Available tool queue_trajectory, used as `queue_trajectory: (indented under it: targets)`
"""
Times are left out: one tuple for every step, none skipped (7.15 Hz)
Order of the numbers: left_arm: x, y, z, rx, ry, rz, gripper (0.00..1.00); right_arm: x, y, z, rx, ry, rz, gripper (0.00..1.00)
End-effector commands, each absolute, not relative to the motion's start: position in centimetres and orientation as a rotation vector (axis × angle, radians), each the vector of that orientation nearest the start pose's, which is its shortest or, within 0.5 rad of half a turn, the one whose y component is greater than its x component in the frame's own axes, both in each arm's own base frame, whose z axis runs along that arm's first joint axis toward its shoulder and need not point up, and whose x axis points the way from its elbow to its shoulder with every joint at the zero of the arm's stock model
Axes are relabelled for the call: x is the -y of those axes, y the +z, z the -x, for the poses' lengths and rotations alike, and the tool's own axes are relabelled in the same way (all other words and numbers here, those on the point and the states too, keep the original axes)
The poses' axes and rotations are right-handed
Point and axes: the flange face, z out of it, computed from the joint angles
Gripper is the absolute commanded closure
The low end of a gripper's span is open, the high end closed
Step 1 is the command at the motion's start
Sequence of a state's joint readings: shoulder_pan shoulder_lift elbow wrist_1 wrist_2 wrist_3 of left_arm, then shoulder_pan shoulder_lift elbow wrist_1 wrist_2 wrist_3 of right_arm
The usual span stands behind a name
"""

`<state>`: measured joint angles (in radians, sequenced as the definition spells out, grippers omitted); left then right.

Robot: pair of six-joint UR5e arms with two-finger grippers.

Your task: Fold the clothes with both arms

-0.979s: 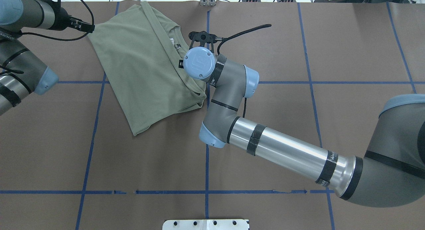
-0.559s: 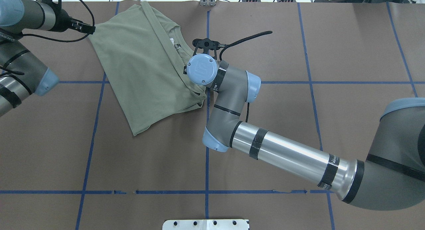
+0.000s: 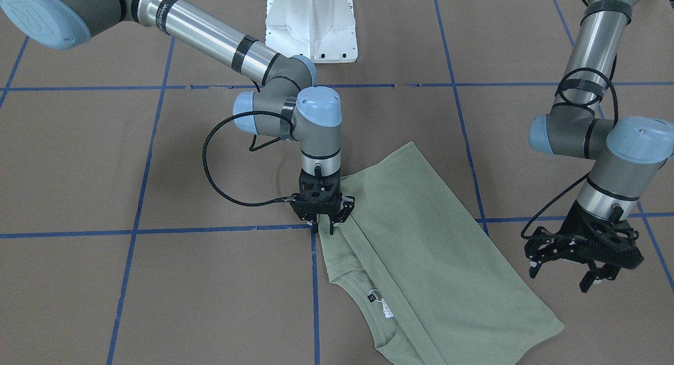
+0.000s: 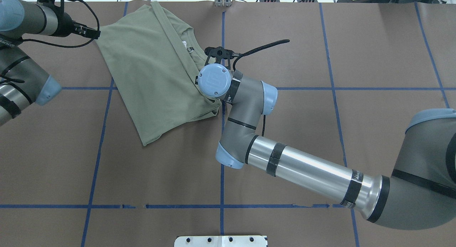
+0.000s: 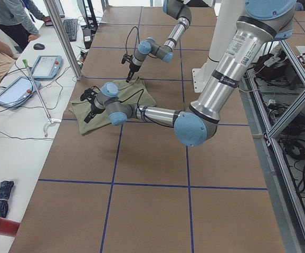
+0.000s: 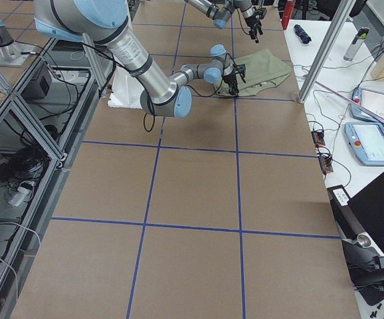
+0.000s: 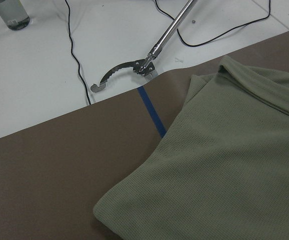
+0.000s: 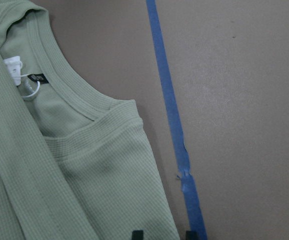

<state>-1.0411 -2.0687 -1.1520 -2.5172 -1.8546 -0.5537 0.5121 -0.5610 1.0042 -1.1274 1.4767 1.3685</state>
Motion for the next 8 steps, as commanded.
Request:
queue_trajectory:
  targets:
    - [68.0,47.0,-27.7,-0.746,0.125,-0.738,0.0,53.8,20.0,67.6,0.82,0.36,-0.382,1.0]
    - [68.0,47.0,-27.7,-0.747,0.123,-0.737,0.0,53.3,19.5,66.8,0.815,0.357,-0.377,1.0]
    - [68.0,47.0,-27.7,-0.748,0.123,-0.739,0.0,52.3,18.3,65.0,0.798,0.354,-0.367,1.0]
    - [68.0,47.0,-27.7,-0.754,0.108,-0.732,0.0,49.7,19.0,62.3,0.804,0.344,-0.363,1.0]
    - [68.0,46.8,-27.8,-0.76,0.1,-0.732,0.0,45.2,21.3,59.7,0.831,0.316,-0.368,1.0]
    - [68.0,46.8,-27.8,-0.76,0.1,-0.732,0.0,40.0,22.7,56.7,0.841,0.286,-0.391,1.0]
    - [68.0,46.8,-27.8,-0.76,0.1,-0.732,0.0,35.1,23.3,53.7,0.851,0.265,-0.39,1.0]
    - [68.0,46.7,-27.8,-0.761,0.101,-0.733,0.0,30.1,24.4,51.3,0.875,0.294,-0.362,1.0]
